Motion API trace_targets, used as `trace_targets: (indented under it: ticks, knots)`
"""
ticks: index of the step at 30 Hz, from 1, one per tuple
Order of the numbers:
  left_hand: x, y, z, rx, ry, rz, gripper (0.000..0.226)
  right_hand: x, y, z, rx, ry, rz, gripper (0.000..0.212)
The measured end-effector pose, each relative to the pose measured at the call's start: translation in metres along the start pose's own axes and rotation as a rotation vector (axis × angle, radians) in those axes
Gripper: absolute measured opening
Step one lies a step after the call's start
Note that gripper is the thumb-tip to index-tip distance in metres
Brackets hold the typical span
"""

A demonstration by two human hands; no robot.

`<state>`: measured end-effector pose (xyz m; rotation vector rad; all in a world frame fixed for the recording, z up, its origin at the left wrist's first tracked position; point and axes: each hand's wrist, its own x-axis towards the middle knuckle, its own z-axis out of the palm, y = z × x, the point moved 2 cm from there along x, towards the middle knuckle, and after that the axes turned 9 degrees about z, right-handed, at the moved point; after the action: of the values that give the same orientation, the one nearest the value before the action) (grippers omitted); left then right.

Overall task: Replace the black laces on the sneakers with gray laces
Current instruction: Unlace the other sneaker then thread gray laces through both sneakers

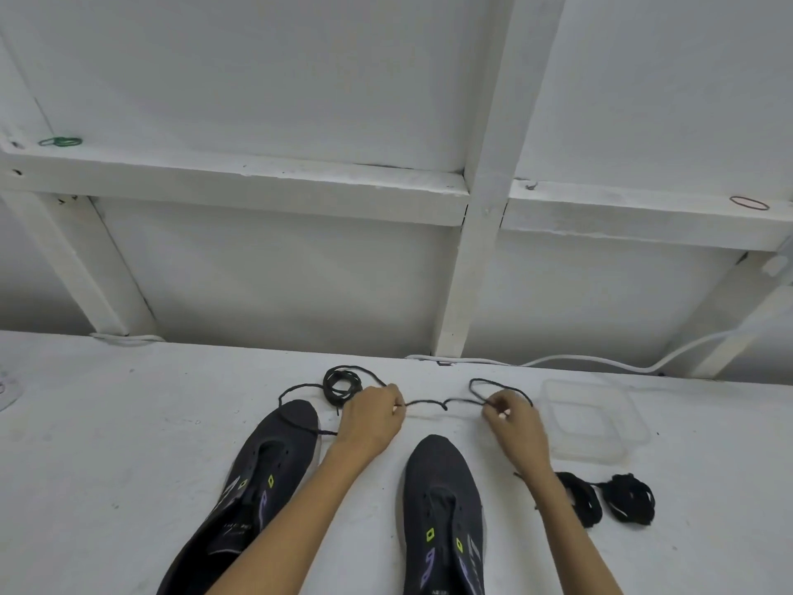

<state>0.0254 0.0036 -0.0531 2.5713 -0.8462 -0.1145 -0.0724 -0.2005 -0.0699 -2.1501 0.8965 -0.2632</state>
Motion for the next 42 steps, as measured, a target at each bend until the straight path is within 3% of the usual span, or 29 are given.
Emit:
trace_targets:
  ticks: [3,9,11,14,16,20,23,25,27,29,32,35,36,38,40,42]
  knots:
    - [0.011,-0.003,-0.020,-0.083,0.128,-0.047,0.019,0.013,-0.002,-0.025,0.222,0.112,0.078,0.003]
    - [0.058,0.011,-0.067,-0.187,0.281,-0.082,0.019,0.029,-0.054,-0.026,0.357,0.028,-0.004,0.012]
    - [0.072,0.012,-0.084,-0.255,0.365,-0.095,0.020,0.037,-0.074,-0.026,0.398,-0.005,-0.059,0.005]
    - [0.070,0.015,-0.105,-0.397,0.495,-0.011,0.029,0.043,-0.084,-0.036,0.474,0.057,-0.065,0.010]
    - [0.055,0.016,-0.113,-0.501,0.580,0.045,0.022,0.032,-0.083,-0.047,0.620,0.058,-0.024,0.010]
    - [0.007,0.019,-0.115,-0.754,0.671,0.070,0.012,-0.004,-0.078,-0.067,0.770,-0.054,0.024,0.016]
    - [-0.041,0.038,-0.116,-0.900,0.728,0.117,0.014,-0.036,-0.085,-0.080,0.948,-0.257,0.048,0.023]
    - [-0.078,0.057,-0.122,-0.883,0.817,0.271,0.015,-0.060,-0.094,-0.089,1.221,-0.453,0.074,0.021]
    - [-0.111,0.078,-0.122,-0.760,0.856,0.560,0.014,-0.079,-0.097,-0.096,1.414,-0.549,0.082,0.017]
    - [-0.131,0.088,-0.109,-0.670,0.826,0.765,0.013,-0.089,-0.091,-0.094,1.359,-0.504,0.095,0.019]
    - [-0.145,0.091,-0.086,-0.702,0.749,0.770,0.012,-0.104,-0.081,-0.084,1.241,-0.484,0.162,0.022]
    - [-0.162,0.097,-0.066,-0.535,0.668,0.640,0.016,-0.121,-0.070,-0.073,1.382,-0.616,0.238,0.013]
    - [-0.167,0.097,-0.060,-0.584,0.588,0.578,0.017,-0.126,-0.065,-0.067,1.470,-0.730,0.234,0.014]
    - [-0.171,0.093,-0.055,-0.820,0.423,0.384,0.010,-0.133,-0.063,-0.054,1.621,-1.055,0.154,0.028]
    - [-0.167,0.085,-0.045,-0.867,0.263,0.232,0.027,-0.137,-0.063,-0.047,1.650,-1.133,0.138,0.047]
    - [-0.162,0.083,-0.039,-0.758,0.109,0.258,0.035,-0.139,-0.068,-0.043,1.677,-1.181,0.133,0.050]
